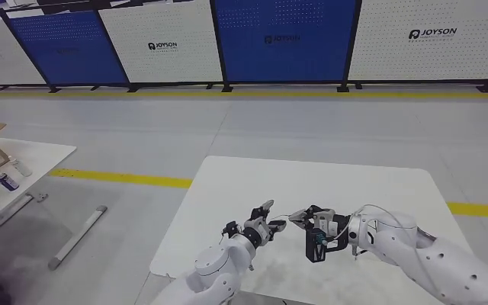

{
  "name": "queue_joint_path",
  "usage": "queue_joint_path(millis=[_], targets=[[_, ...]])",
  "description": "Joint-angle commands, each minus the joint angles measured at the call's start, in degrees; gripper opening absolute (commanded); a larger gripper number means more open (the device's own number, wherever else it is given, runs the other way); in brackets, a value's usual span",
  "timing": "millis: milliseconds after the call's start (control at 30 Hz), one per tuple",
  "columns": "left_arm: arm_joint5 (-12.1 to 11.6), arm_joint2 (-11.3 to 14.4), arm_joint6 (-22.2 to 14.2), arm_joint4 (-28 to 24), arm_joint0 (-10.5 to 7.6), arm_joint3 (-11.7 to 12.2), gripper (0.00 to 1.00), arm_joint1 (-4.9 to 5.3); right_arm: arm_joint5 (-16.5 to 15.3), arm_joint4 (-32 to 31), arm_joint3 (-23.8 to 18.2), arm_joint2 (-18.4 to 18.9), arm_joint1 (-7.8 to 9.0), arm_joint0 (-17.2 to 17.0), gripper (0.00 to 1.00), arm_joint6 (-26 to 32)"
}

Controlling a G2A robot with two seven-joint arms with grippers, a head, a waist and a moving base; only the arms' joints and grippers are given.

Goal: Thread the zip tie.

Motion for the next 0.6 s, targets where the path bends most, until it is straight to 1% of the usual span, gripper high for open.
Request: queue_joint_path(millis=[0,233,367,433,467,533,567], targets=[[0.22,-0.15,-0.27,0.21,0.22,-0.13,0.31,-0.05,0.0,0.0,0.0,0.0,0.0,0.0,0.0,0.0],[1.5,-0.65,-1.21,1.15,1.08,-0.48,0.31,-0.18,0.0,0.0,0.0,0.0,0.0,0.0,0.0,0.0],[2.15,-0.78,-1.46,1.41,1.2,-0.46,0.24,-0.33,0.0,0.0,0.0,0.0,0.0,0.0,0.0,0.0],[2.37,-0.84,-1.52,1.48,1.2,-0.42,0.23,-0.43,0.0,0.0,0.0,0.0,0.0,0.0,0.0,0.0],[2.43,-0.85,-1.53,1.49,1.19,-0.38,0.21,-0.48,0.0,0.0,0.0,0.0,0.0,0.0,0.0,0.0],[2.56,-0.87,-1.5,1.42,1.1,-0.24,0.24,-0.61,0.0,0.0,0.0,0.0,0.0,0.0,0.0,0.0],[2.61,-0.87,-1.48,1.41,1.05,-0.17,0.22,-0.66,0.0,0.0,0.0,0.0,0.0,0.0,0.0,0.0]])
